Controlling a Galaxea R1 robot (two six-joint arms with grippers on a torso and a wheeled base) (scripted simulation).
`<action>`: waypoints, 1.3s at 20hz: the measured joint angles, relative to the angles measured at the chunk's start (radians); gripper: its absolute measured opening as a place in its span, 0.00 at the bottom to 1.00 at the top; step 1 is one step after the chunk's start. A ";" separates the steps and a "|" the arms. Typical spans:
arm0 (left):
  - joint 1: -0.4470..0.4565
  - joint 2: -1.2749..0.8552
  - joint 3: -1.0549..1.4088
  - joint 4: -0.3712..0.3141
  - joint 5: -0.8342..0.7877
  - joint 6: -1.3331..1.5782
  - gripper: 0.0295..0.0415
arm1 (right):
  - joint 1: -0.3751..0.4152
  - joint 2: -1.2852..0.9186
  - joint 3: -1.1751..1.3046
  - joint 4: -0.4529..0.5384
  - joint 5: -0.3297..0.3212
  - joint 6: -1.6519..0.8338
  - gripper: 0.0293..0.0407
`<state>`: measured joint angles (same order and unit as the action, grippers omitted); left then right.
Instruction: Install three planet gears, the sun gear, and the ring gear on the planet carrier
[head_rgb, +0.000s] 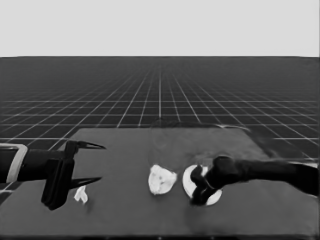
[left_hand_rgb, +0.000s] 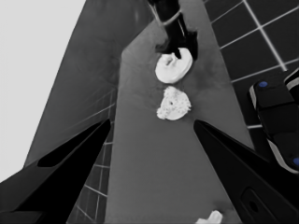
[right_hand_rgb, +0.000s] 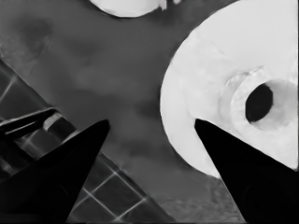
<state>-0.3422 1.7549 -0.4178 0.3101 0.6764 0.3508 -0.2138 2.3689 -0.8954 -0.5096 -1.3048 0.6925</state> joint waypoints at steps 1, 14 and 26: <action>0.000 0.000 0.000 0.000 0.000 0.000 0.75 | -0.064 -0.264 0.207 -0.077 0.050 -0.155 0.84; 0.000 0.000 0.000 0.000 0.000 0.000 0.75 | 0.277 0.063 -0.294 0.371 -0.218 0.504 0.81; 0.000 0.000 0.000 0.000 0.000 0.000 0.75 | 0.066 0.135 -0.471 0.198 -0.128 0.467 0.81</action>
<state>-0.3422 1.7549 -0.4178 0.3101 0.6764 0.3508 -0.1474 2.5035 -1.3659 -0.3118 -1.4332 1.1591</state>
